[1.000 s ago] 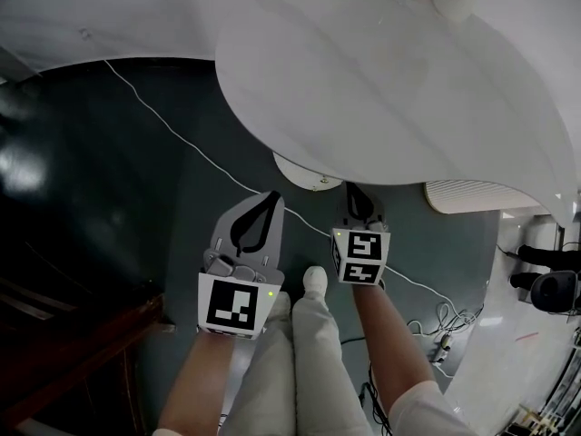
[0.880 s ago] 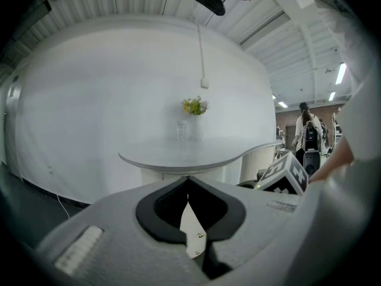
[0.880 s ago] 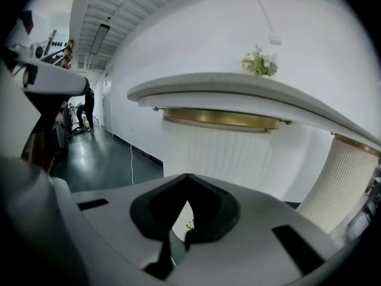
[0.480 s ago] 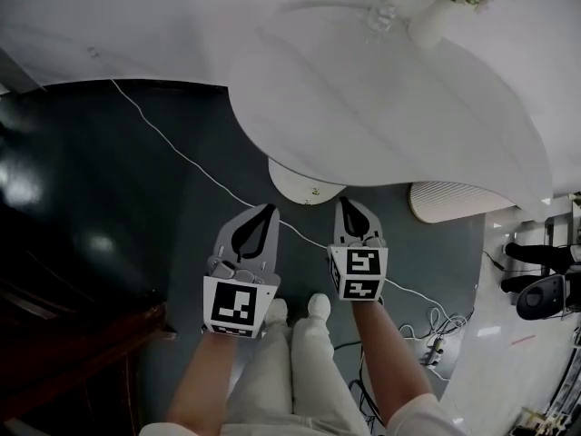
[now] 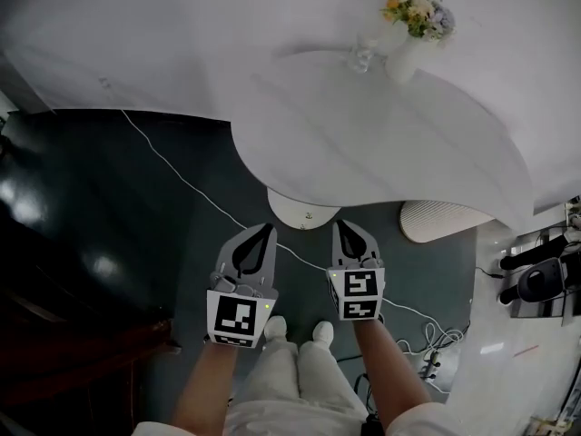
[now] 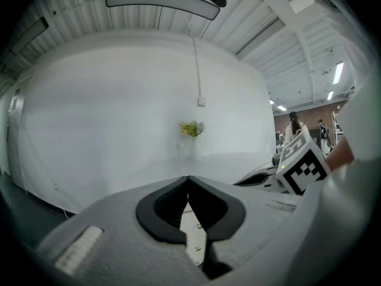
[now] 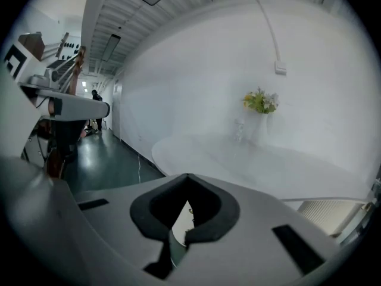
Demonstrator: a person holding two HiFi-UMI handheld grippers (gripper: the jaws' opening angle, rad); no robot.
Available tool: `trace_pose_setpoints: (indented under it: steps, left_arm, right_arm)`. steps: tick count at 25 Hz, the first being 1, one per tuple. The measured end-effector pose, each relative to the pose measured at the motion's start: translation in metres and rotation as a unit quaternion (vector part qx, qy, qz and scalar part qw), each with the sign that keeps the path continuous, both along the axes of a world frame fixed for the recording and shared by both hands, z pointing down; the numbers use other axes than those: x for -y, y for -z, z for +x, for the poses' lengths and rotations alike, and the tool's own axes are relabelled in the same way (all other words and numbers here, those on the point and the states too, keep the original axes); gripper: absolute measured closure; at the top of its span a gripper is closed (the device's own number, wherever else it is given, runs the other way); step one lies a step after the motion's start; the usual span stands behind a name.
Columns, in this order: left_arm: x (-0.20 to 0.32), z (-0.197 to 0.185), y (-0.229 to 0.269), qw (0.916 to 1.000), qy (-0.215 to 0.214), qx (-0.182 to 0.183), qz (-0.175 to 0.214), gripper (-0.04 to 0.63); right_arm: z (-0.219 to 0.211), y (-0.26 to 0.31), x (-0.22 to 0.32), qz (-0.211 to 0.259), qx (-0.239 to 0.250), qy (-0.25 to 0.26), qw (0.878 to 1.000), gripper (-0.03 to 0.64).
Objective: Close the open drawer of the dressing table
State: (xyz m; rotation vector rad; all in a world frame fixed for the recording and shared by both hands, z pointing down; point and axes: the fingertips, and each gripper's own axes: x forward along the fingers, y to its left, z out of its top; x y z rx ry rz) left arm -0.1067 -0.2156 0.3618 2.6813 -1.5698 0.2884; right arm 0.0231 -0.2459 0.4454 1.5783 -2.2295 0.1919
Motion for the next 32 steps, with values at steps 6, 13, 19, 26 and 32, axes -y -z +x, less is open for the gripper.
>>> trace_pose_setpoints:
  steps: [6,13,19,26,32]
  left_arm:
    - [-0.006,0.007,0.050,0.9995,0.005,0.001,0.030,0.578]
    - [-0.015,0.016,0.102,0.9975,0.015,-0.002,0.069,0.578]
    - [-0.023,0.031,0.141,0.9941,0.014,-0.002,0.108,0.578]
    - [-0.026,0.042,0.190,0.9877,0.012,0.007,0.156,0.578]
    - [-0.031,0.037,0.222,0.9817,0.022,-0.006,0.189,0.578]
  right_arm:
    - [0.010,0.053,-0.019,0.023,0.012,0.009,1.000,0.621]
    - [0.023,0.113,-0.035,0.062,0.007,0.031,0.998,0.621]
    - [0.035,0.164,-0.039,0.105,0.000,0.045,0.993,0.621]
    - [0.049,0.235,-0.042,0.179,-0.001,0.047,0.983,0.621]
    - [0.065,0.275,-0.056,0.221,-0.009,0.034,0.975,0.621]
